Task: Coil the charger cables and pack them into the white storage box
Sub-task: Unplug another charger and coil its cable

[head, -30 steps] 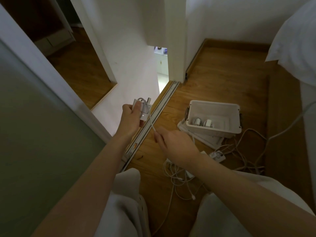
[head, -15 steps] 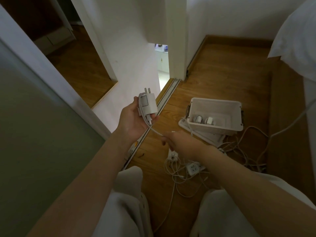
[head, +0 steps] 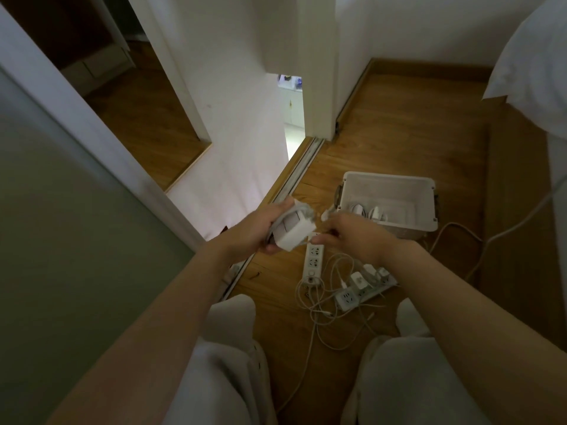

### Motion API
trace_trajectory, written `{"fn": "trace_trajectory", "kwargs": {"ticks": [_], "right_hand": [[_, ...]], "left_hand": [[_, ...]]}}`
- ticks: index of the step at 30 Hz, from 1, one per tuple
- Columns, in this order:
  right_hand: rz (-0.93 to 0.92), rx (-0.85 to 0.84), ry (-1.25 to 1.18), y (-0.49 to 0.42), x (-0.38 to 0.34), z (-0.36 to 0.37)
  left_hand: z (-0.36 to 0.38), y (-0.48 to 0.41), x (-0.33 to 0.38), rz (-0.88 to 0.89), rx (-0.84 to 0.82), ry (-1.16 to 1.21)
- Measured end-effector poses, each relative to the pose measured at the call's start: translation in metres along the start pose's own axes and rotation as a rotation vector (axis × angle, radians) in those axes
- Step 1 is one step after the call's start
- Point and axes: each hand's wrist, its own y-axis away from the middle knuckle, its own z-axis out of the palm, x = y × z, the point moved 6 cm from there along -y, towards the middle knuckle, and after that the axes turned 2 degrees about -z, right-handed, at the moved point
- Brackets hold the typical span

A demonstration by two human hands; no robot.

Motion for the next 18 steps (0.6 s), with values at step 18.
{"fn": "trace_trajectory", "kwargs": {"ticks": [18], "right_hand": [[-0.02, 0.297, 0.001, 0.004, -0.044, -0.019]], "left_hand": [[-0.046, -0.025, -0.029, -0.031, 0.567, -0.445]]}}
